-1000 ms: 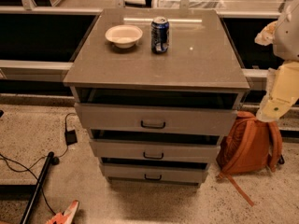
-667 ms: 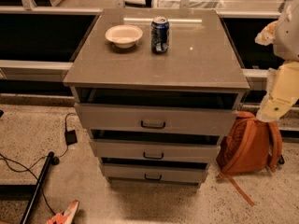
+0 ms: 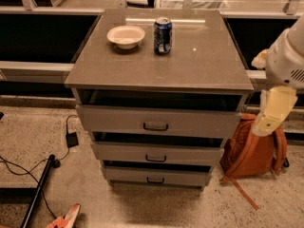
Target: Open top drawer
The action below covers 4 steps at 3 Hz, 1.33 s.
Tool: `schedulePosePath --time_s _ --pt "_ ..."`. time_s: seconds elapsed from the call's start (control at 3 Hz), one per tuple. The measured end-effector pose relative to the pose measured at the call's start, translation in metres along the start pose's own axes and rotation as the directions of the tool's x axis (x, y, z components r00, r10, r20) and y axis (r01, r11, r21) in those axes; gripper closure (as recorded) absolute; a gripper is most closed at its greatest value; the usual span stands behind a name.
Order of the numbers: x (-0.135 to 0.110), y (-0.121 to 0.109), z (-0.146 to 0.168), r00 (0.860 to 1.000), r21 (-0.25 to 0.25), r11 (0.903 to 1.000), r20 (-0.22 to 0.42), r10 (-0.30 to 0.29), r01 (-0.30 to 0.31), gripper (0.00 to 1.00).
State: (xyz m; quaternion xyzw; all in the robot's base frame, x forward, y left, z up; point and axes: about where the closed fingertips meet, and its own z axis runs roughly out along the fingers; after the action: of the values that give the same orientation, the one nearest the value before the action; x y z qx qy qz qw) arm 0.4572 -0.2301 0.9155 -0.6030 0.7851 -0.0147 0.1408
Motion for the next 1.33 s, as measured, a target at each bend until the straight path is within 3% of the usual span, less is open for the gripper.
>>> schedulePosePath --time_s 0.33,0.67,1.33 --pt "0.024 0.013 0.083 0.998 -0.088 0.9961 0.059 0.005 0.000 0.00" --pt "0.042 0.027 0.129 0.991 -0.102 0.9947 0.132 0.001 0.013 0.00" --pt "0.043 0.029 0.136 0.990 -0.083 0.9959 0.136 -0.023 0.035 0.00"
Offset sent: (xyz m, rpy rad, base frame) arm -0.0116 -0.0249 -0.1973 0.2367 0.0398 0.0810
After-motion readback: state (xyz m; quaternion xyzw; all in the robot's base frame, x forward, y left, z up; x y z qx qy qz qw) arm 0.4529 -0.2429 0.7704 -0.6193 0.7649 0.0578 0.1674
